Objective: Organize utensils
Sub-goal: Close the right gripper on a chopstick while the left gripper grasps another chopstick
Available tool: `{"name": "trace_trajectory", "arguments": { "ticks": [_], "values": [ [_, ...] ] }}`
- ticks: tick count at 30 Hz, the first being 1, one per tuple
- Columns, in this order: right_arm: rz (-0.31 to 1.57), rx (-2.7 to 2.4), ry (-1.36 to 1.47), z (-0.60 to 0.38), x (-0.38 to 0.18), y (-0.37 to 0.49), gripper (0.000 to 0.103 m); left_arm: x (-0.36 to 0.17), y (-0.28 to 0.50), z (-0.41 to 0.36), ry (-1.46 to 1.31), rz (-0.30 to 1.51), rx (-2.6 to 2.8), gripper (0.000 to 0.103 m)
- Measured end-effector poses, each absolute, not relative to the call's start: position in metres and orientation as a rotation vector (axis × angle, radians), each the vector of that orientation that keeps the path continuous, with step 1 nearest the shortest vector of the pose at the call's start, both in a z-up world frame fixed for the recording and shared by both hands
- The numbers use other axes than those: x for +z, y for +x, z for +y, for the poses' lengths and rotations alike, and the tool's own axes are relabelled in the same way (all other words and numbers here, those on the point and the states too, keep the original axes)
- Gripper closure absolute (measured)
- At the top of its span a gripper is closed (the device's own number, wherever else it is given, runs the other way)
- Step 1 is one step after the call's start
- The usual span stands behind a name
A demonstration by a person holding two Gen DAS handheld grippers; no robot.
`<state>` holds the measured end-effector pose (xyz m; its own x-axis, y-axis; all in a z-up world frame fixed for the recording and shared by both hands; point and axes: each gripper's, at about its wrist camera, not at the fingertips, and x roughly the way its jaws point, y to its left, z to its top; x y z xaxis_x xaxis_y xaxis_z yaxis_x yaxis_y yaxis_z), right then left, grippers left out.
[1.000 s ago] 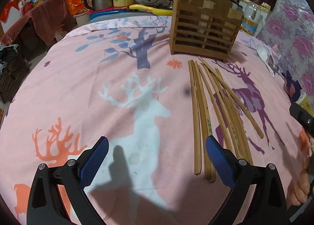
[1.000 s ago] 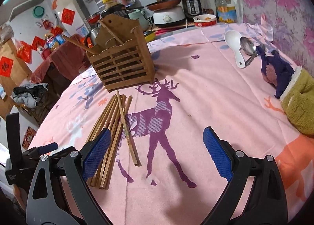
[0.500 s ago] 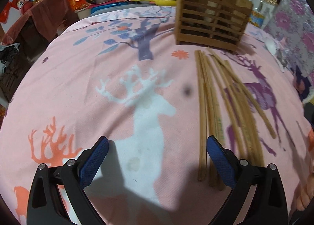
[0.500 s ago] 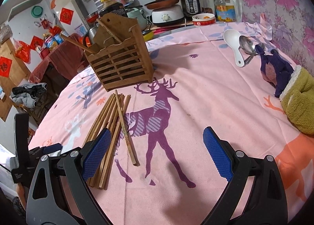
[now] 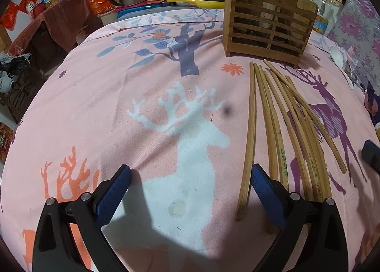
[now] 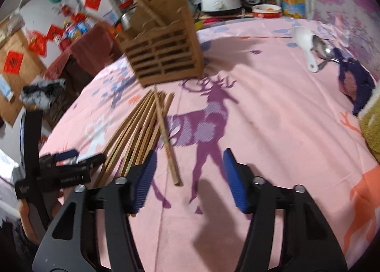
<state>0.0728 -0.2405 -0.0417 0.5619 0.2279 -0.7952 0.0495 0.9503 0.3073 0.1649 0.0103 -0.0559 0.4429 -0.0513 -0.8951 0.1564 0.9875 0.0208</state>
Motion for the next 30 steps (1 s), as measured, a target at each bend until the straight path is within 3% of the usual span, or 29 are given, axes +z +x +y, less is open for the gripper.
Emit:
{"name": "trace_trajectory", "arguments": {
  "ticks": [7, 13, 15, 30],
  "values": [
    [1.004, 0.146, 0.183, -0.214, -0.047, 0.071, 0.058, -0.056, 0.164, 0.01, 0.104, 1.097, -0.124, 0.004],
    [1.055, 0.142, 0.114, -0.203, -0.059, 0.075, 0.077, -0.056, 0.164, 0.01, 0.103, 1.096, -0.123, 0.004],
    [1.06, 0.138, 0.104, -0.202, -0.06, 0.076, 0.095, -0.056, 0.164, 0.01, 0.102, 1.096, -0.123, 0.004],
    [1.075, 0.087, 0.138, -0.218, -0.059, 0.058, 0.094, -0.054, 0.161, 0.008, 0.112, 1.105, -0.142, 0.005]
  ]
}}
